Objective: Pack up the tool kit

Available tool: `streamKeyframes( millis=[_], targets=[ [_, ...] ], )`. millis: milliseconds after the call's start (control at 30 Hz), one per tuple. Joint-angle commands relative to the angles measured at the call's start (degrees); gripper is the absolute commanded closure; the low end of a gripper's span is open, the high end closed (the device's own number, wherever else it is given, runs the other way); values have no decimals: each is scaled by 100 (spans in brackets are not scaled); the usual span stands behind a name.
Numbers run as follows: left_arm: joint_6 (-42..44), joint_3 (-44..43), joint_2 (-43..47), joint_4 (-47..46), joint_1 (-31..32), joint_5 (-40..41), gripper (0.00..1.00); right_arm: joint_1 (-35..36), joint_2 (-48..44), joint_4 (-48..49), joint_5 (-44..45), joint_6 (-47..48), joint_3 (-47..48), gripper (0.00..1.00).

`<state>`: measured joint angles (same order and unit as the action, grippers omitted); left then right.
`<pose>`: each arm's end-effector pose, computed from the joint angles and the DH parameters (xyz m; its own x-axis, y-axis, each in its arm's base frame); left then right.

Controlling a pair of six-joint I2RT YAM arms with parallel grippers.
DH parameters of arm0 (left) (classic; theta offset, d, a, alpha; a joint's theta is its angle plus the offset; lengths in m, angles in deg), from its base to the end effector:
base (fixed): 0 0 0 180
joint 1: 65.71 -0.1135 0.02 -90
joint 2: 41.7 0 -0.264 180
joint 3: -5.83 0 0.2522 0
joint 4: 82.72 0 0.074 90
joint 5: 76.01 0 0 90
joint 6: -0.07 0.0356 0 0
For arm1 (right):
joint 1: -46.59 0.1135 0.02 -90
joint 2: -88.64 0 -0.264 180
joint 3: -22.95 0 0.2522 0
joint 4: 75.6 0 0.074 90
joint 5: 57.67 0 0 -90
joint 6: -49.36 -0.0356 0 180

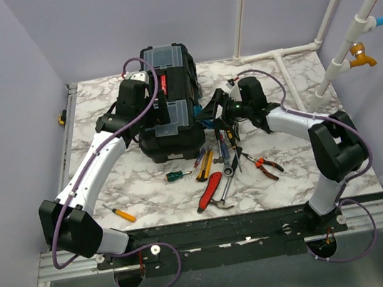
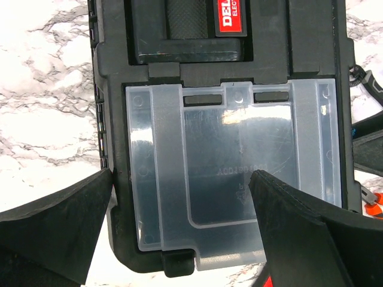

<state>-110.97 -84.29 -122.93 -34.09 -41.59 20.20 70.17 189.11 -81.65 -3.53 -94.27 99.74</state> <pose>0.2873 -0.1244 0.3435 -0.6632 -0.0941 -0.7425 0.0988 0.9724 -0.2115 0.3475 0.1744 0.2208 -0.9060 0.3166 -0.2810 -0.1028 0.4795 0.8715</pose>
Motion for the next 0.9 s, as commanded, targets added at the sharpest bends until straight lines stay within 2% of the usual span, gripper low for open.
streamKeyframes(
  millis=[0,233,467,533,633,733,767,867],
  targets=[
    [106,318,-161,371,119,-464,2,-5,-727,1183,395,-131,-388,17],
    [168,467,-38,356,62,-455,2,-145,-688,1242,601,-270,-683,0],
    [179,499,-48,303,50,-483,2,-567,-622,1654,815,-537,-1383,1],
    [188,478,-42,305,49,-481,1,-647,-605,1655,891,-484,-1462,4],
    [188,451,-31,318,49,-499,2,-687,-523,1639,913,-372,-1470,14],
    [188,419,-29,331,49,-500,2,-687,-494,1313,1101,-79,-1364,30],
    [188,417,-25,342,49,-499,1,-688,-493,1079,1258,76,-1290,41],
    [179,411,-10,336,49,-453,2,-688,-364,419,1665,612,-1011,84]
  ],
)
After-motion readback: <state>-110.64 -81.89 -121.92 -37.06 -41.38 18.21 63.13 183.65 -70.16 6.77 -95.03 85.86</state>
